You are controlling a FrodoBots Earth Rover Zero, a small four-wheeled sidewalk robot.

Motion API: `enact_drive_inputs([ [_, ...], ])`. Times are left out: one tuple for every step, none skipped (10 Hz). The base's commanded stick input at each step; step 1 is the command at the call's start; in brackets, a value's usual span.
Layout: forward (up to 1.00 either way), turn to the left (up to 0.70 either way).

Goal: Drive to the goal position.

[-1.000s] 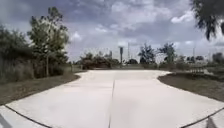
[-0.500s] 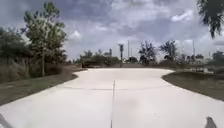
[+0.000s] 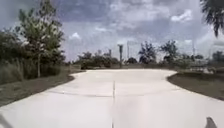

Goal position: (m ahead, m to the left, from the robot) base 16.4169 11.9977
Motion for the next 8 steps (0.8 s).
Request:
enact_drive_inputs([
  [0.70, 0.00],
  [0.70, 0.00],
  [0.70, 0.00],
  [0.70, 0.00],
  [0.70, 0.00],
  [0.70, 0.00],
  [0.70, 0.00],
  [0.70, 0.00],
])
